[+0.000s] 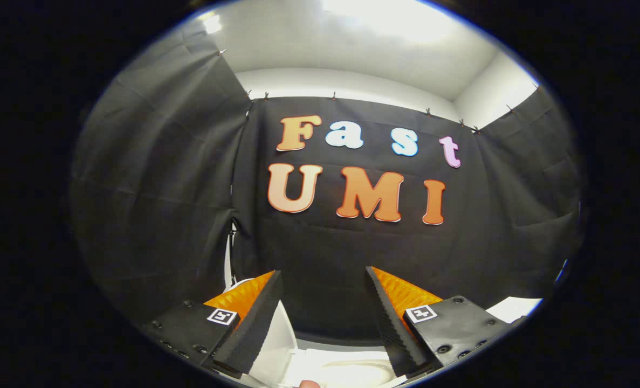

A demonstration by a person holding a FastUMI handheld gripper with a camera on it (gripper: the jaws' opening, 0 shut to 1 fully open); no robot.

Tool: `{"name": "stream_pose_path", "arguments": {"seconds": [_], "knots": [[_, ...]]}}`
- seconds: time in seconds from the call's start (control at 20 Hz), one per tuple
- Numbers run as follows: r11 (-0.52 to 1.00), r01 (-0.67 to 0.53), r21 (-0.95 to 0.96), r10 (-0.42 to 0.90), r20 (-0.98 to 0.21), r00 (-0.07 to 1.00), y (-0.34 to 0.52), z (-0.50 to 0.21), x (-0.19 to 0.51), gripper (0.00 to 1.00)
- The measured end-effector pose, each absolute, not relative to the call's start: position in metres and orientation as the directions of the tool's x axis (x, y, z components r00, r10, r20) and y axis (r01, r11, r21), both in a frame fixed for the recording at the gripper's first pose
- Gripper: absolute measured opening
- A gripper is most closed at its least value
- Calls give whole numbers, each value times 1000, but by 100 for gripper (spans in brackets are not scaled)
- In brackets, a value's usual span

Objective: Open the toilet lid.

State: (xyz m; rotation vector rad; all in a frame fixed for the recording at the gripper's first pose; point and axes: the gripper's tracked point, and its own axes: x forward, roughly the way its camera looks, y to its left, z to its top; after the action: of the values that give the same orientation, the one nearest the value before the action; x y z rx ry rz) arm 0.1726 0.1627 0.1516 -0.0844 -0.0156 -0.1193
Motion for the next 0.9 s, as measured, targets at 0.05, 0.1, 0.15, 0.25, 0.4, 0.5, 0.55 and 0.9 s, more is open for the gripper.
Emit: {"name": "stream_pose_path", "arguments": {"seconds": [0.05, 0.1, 0.15, 0.25, 0.4, 0.5, 0.55, 0.9], "knots": [[990, 131, -59, -130, 19, 991, 145, 153, 169, 98], [990, 134, -37, -134, 9, 991, 130, 151, 168, 98], [990, 138, -28, -138, -3, 990, 114, 147, 165, 98], [987, 161, -29, -162, -23, 987, 79, 142, 160, 98], [983, 181, -29, -182, -47, 982, 39, 124, 150, 98], [983, 184, -29, -185, -62, 981, 17, 105, 142, 98], [982, 185, -27, -186, -68, 980, 8, 95, 138, 98], [985, 147, -87, -157, -111, 981, -31, 43, 111, 98]]}}
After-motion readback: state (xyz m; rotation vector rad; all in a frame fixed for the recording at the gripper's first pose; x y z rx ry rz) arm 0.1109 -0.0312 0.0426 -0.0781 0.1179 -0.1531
